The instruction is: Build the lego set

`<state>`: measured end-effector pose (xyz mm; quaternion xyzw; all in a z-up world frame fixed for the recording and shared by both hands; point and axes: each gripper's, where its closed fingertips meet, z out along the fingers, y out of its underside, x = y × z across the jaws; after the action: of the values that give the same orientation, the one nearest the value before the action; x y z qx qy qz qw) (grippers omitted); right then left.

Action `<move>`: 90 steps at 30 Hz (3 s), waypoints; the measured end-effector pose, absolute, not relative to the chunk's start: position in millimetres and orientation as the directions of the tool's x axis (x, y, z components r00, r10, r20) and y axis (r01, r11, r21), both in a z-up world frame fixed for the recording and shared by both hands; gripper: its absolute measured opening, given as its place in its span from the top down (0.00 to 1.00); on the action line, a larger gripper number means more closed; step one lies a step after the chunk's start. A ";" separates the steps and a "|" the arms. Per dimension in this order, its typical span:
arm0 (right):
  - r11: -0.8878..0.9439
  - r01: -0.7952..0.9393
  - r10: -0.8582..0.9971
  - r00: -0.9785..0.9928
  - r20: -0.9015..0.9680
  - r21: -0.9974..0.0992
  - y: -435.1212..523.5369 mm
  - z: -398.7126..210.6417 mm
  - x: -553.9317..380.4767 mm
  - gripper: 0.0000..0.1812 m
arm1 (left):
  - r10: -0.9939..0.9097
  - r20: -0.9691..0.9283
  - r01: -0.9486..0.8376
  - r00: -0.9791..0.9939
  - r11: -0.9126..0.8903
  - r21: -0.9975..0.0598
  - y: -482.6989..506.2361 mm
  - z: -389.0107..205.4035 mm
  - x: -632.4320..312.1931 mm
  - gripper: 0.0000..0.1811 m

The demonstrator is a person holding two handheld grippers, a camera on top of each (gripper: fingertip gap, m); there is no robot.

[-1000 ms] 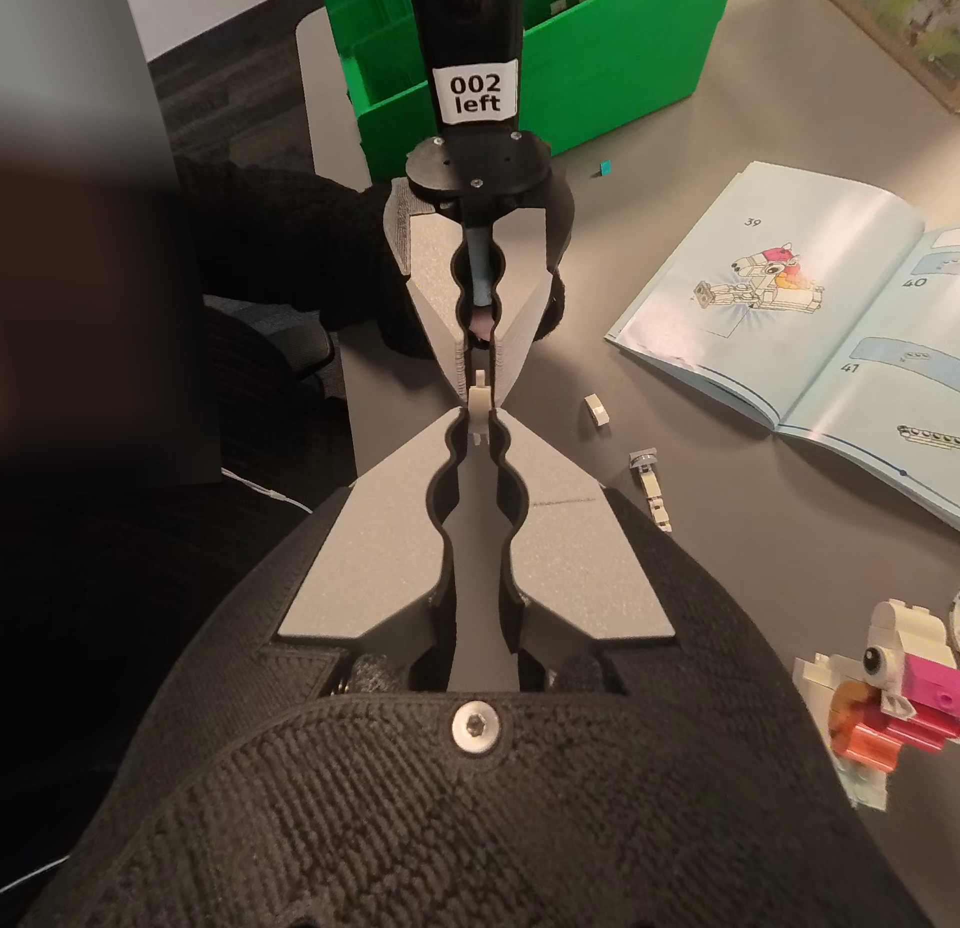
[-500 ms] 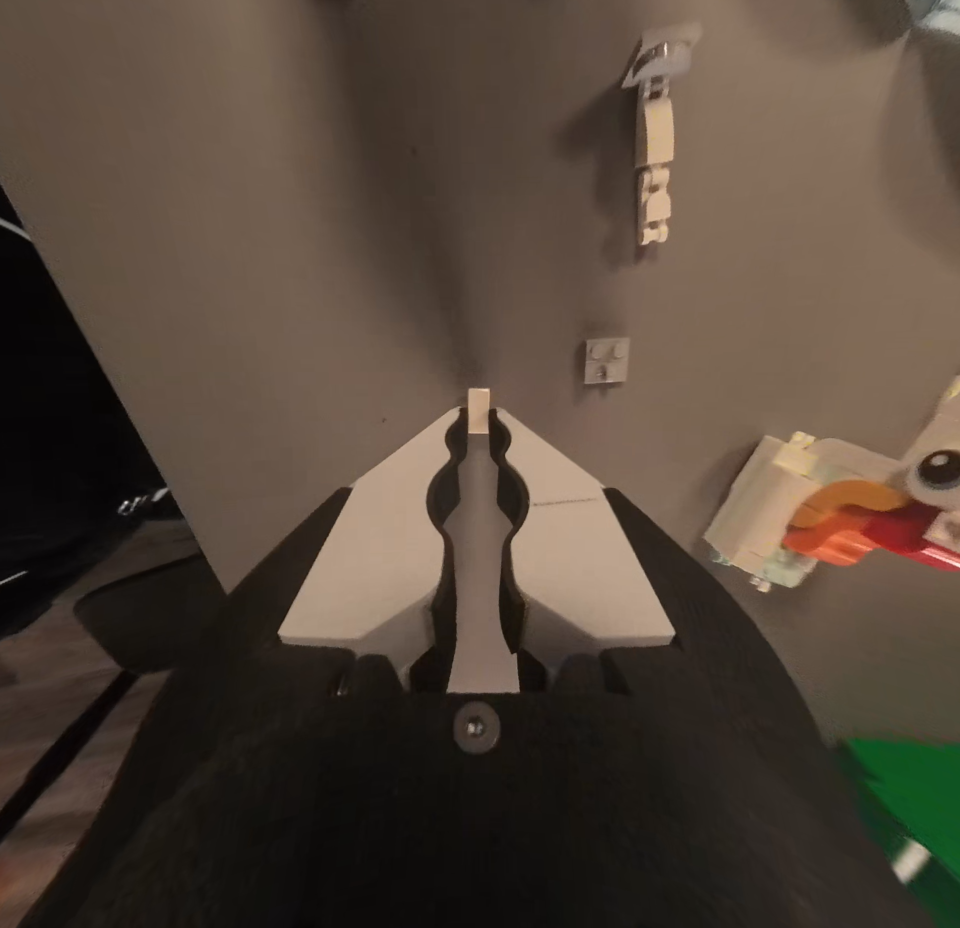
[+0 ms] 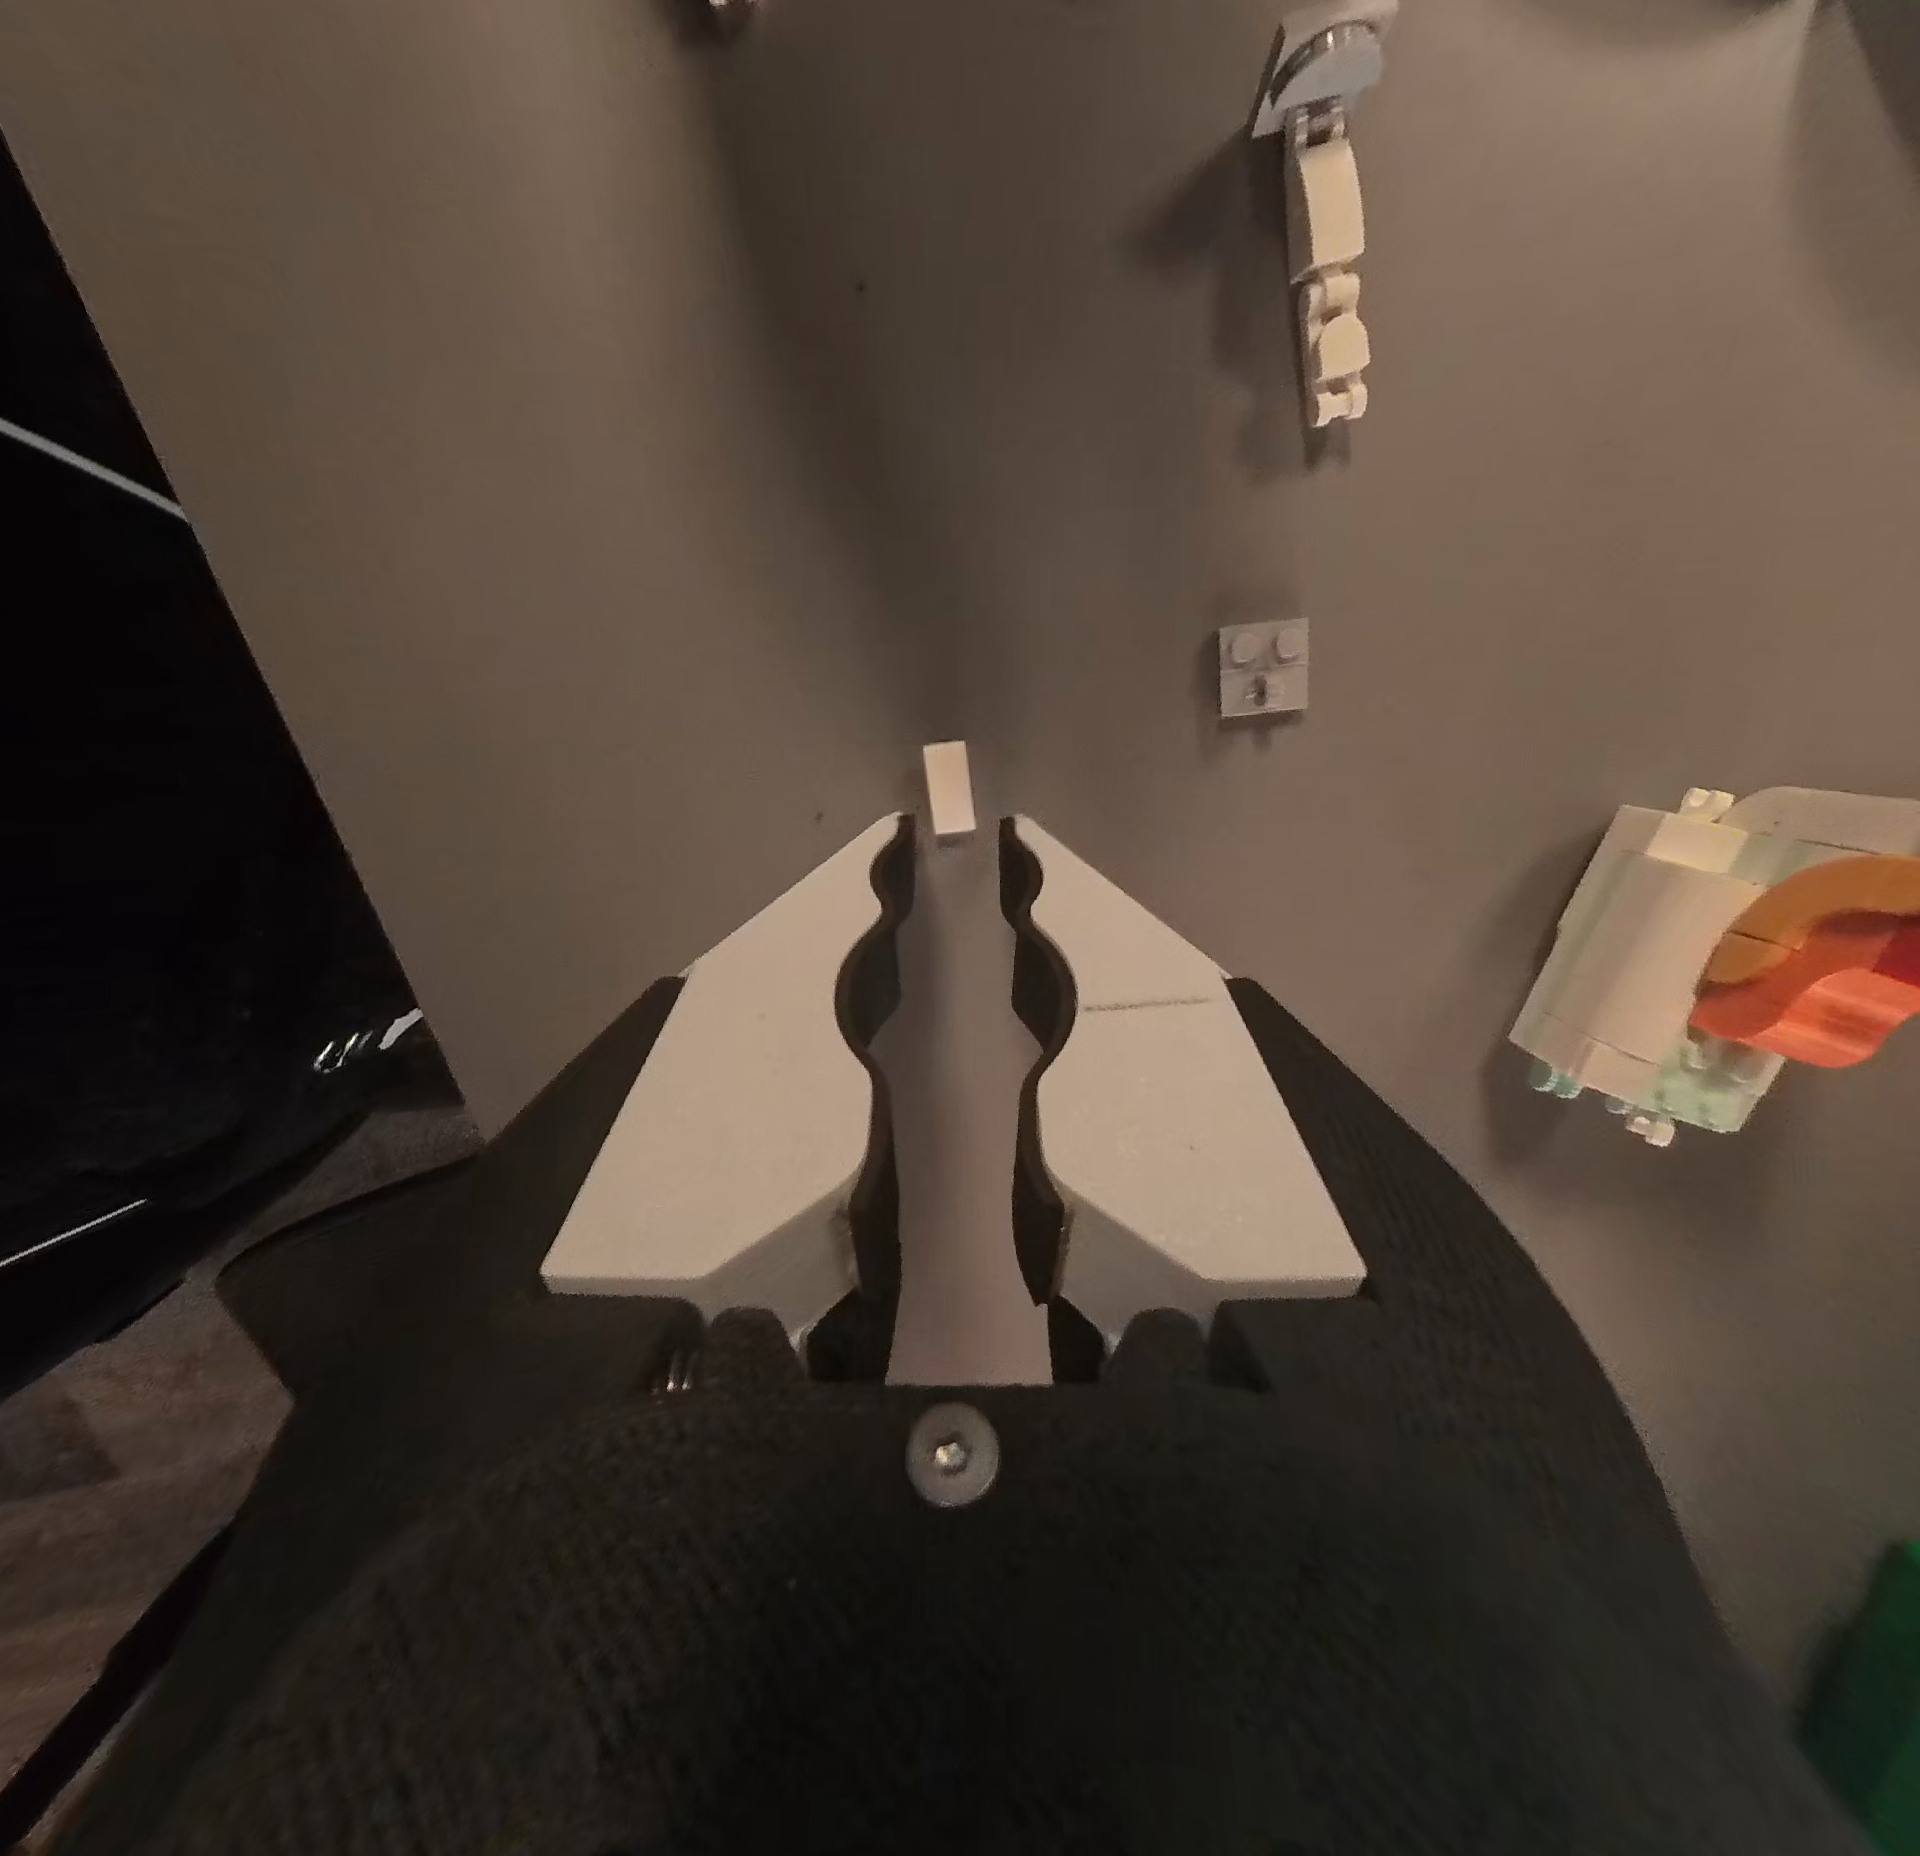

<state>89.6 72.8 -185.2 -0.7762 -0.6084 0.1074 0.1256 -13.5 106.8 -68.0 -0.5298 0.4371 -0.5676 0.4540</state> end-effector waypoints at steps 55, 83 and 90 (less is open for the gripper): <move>-0.158 0.619 0.980 0.194 -0.045 -0.770 95.0 -54.4 -20.6 0.97 | -0.986 0.144 0.095 -0.088 -0.152 -0.984 92.0 -57.1 -13.8 0.96; -0.165 0.580 0.973 0.230 -0.034 -0.797 94.9 -54.7 -19.5 0.94 | -0.982 0.146 0.097 -0.116 -0.158 -0.983 87.8 -57.3 -12.9 0.96; -0.180 0.570 0.972 0.227 -0.057 -0.801 93.7 -53.3 -18.7 0.93 | -0.980 0.151 0.101 -0.127 -0.164 -0.981 86.7 -56.7 -13.2 0.96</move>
<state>-18.7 93.7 -53.3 -0.7075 -0.5451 0.2989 0.3360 -13.2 86.7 -56.7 -0.4788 0.4592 -0.5938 0.4553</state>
